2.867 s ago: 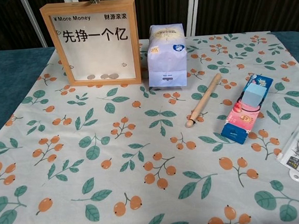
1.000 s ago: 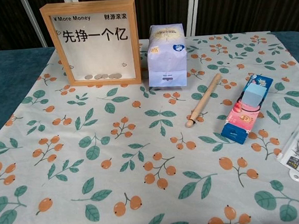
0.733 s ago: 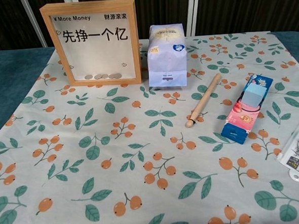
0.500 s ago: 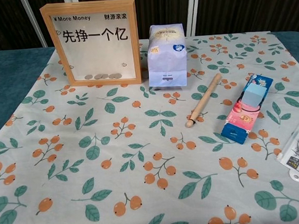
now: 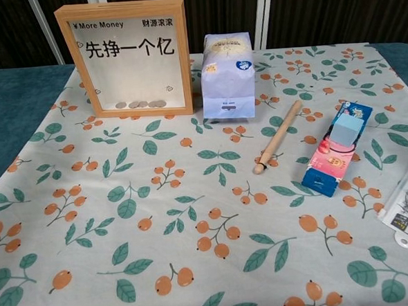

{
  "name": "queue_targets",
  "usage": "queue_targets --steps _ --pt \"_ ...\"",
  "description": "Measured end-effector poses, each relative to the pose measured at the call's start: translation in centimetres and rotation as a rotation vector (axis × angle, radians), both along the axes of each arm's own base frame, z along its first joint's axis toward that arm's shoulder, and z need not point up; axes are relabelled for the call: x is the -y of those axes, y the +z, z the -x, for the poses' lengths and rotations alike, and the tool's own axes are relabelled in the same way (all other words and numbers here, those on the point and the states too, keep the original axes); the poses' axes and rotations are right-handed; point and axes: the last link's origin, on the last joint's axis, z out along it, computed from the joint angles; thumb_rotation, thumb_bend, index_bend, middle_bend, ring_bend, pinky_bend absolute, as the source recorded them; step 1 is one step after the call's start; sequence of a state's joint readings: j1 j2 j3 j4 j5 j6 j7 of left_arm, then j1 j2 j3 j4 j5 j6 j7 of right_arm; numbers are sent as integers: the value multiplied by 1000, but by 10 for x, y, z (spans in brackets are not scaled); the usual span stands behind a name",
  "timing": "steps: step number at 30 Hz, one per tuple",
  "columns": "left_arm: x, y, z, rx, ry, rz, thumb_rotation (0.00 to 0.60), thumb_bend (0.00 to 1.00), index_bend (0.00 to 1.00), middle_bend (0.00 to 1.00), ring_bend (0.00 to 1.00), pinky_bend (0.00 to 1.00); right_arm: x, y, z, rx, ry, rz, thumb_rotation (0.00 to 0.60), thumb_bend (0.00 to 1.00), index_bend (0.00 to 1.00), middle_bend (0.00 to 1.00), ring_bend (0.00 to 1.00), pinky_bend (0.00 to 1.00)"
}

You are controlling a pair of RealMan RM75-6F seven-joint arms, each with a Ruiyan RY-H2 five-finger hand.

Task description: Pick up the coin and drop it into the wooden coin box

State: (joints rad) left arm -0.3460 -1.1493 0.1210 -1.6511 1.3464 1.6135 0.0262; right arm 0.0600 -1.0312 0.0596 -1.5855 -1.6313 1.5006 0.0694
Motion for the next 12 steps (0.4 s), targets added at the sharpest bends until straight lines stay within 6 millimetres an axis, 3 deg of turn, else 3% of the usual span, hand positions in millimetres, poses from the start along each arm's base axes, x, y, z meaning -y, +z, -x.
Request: queue_targets --steps 5,12 --pt "11 -17 8 52 4 13 600 444 170 6 0 0 -1 1 0 -17 39 19 600 440 145 70 10 0" --pt "18 -21 16 92 9 -2 600 440 169 2 0 0 -3 3 1 -23 55 48 600 440 146 70 10 0"
